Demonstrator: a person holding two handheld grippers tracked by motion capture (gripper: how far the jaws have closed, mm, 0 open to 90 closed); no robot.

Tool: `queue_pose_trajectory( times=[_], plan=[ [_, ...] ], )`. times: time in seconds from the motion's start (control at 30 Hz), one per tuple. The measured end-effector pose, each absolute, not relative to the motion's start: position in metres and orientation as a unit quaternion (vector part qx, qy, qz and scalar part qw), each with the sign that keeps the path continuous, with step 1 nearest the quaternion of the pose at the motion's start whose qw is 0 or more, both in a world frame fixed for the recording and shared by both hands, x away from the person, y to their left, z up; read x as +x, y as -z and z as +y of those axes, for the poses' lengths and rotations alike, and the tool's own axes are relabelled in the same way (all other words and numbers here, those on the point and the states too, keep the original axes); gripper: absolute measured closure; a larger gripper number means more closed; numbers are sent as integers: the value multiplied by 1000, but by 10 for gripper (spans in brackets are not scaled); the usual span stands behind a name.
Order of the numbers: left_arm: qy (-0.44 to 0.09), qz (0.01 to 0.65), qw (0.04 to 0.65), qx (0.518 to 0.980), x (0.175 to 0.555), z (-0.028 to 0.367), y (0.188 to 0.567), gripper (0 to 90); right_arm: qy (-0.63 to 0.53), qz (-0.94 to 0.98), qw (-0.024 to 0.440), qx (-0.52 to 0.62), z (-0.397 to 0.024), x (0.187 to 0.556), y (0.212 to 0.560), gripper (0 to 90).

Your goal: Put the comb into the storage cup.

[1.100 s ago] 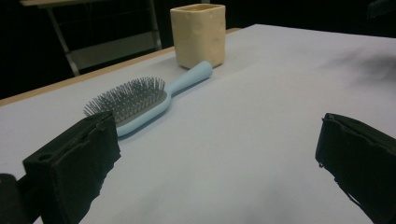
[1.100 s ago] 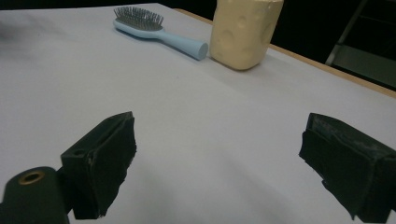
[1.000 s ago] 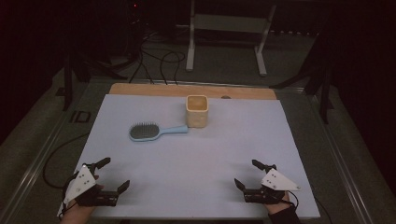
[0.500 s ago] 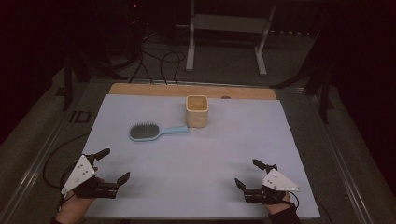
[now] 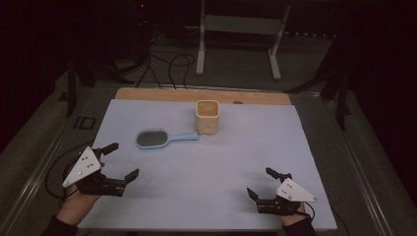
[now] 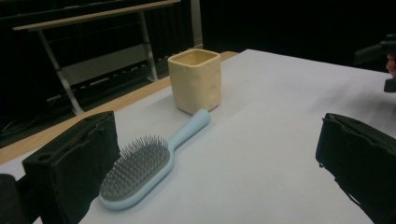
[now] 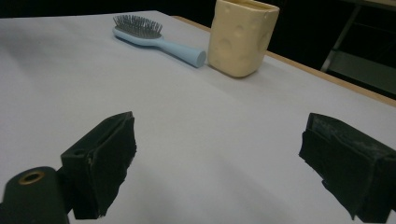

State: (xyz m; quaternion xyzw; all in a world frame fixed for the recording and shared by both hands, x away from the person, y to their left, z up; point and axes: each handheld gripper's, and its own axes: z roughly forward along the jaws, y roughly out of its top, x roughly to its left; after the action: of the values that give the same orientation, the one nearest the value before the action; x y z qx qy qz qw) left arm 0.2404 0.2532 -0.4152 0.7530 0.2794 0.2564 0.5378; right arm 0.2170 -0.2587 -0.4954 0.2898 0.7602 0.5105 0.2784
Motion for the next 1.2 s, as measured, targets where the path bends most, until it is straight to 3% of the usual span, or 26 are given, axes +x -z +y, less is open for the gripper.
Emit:
queue_pose_trajectory(
  times=[1.1,1.2],
  plan=[
    [-207,302,498,786,305,212,405,0,-518,758,273,287,-258,217,495,99],
    [-222,301,491,787,311,207,407,0,-517,759,273,286,-258,217,496,99]
  ],
)
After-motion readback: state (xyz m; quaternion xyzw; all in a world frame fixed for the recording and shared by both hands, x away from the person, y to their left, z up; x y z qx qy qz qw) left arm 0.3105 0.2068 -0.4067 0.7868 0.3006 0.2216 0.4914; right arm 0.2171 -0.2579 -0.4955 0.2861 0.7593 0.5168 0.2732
